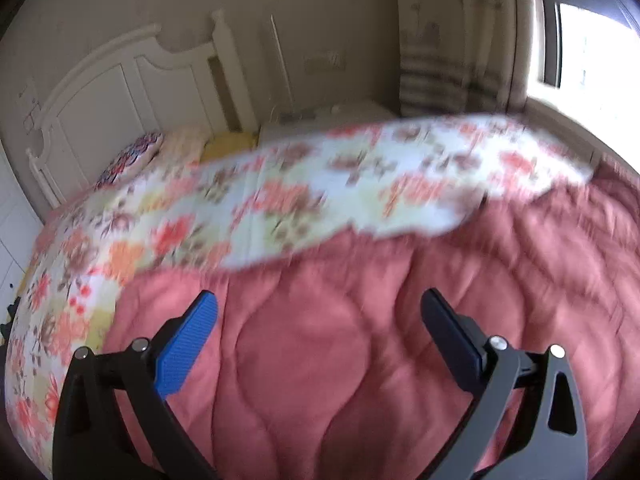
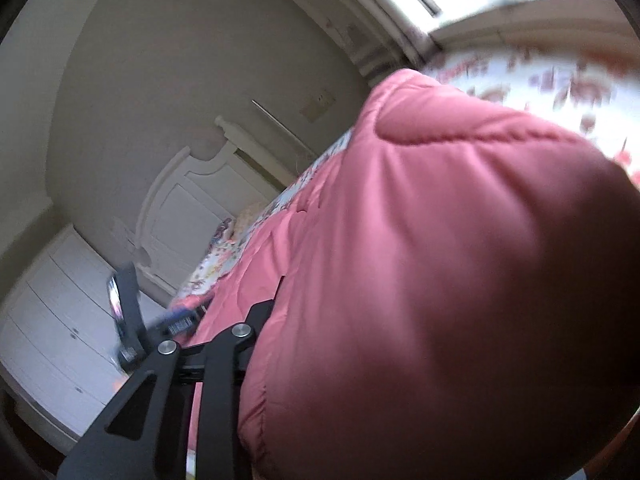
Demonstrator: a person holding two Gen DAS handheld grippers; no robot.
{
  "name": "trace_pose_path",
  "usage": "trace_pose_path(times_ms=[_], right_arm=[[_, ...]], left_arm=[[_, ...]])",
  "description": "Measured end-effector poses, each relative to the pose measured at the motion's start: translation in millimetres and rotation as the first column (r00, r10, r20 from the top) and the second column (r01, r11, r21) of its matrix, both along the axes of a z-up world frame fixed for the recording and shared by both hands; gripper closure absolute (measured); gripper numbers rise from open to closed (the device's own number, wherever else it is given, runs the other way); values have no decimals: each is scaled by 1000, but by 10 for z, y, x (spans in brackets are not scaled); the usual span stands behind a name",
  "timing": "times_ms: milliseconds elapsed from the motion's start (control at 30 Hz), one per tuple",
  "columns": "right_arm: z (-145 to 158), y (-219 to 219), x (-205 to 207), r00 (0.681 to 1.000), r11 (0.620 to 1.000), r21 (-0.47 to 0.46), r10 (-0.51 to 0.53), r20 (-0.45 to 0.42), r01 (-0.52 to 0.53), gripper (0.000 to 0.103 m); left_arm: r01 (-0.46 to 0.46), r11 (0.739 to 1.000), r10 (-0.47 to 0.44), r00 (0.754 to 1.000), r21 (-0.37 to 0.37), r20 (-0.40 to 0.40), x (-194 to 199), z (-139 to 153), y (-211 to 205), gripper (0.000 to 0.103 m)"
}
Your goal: Fold large clothes
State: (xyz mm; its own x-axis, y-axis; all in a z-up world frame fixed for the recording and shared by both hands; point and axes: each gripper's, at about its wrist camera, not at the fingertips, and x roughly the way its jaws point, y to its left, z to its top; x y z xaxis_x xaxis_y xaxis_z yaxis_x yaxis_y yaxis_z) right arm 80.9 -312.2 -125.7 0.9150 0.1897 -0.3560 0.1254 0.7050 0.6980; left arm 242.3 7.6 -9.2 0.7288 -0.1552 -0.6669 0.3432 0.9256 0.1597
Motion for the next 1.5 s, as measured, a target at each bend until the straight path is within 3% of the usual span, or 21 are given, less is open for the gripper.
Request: trace_pose_path(times_ms=[67,100,167,233,400,500,533,567,667,733,867,967,1000,1067,1100,1200,1267,1333,1400,1433,1500], right_arm=[[42,-92,-97,1000,999,-47,-12,9,13,66],[38,-111,-128,1000,998,-60,-17,12,18,66],[34,-171,-195,1000,997,-79,-25,14,26,66],[50,-178,-220,1000,995,-97,-26,16,28,66],[140,-120,-224,999,988,-152,-22,23,25,66],[159,-93,-231,1000,983,-184,-20,19,23,66],[157,-111,-217,1000,982,-185,-22,15,24,66],[165,-123,-211,1000,983,-180,-23,14,25,66],[186,-80,-206,999,979,-201,-29,16,31,66],[235,-9,-207,999,973,-226,-29,18,33,66],[405,186,-197,999,936,-349,-32,29,41,66],[656,484,-165,998,871,-488,-47,45,63,66],[749,656,-158,998,829,-555,-49,50,69,66],[882,1022,-170,997,715,-694,-52,64,82,66],[938,1249,-159,996,627,-774,-55,73,91,66],[1037,1850,-104,997,434,-898,-19,80,80,66],[1011,2280,-11,997,293,-954,38,71,57,66],[791,2803,128,994,75,-997,110,12,4,65],[415,3224,288,983,-132,-987,149,-107,-88,65],[159,3405,363,971,-222,-965,165,-176,-137,65],[-206,3583,410,968,-349,-928,155,-196,-132,64]], left_arm=[[-29,999,30,999,23,-17,89,52,-207,2],[-47,996,50,998,74,-38,175,6,-355,2],[-54,986,69,993,159,-94,337,-177,-586,2],[5,970,35,987,245,-159,427,-497,-825,2],[-23,956,41,998,291,-55,253,-382,-816,8],[25,987,-29,999,156,25,-337,-8,-552,6],[34,989,-42,997,145,57,-507,37,-483,4],[32,986,-47,995,163,88,-741,19,-403,2],[75,975,-84,996,211,36,-1122,-348,-352,2],[40,986,-57,994,162,96,-1267,-434,-264,2],[75,993,-80,995,86,57,-1244,-408,-125,3],[163,986,-164,986,44,16,-1264,-367,20,9],[203,979,-204,979,-24,-20,-1280,-264,192,16],[185,945,-204,978,-270,-46,-1278,3,770,17],[147,916,-171,985,-374,-31,-1261,133,1161,16],[14,856,-28,999,-516,-19,-1090,290,2164,5],[-17,745,-92,987,-666,-128,-836,187,2679,5],[-45,603,-191,961,-797,-199,-670,-12,2931,2],[-47,496,-310,923,-867,-227,-594,-212,2921,2],[-67,469,-336,908,-880,-248,-574,-300,2879,2],[-132,477,-335,887,-869,-318,-530,-478,2773,2]])
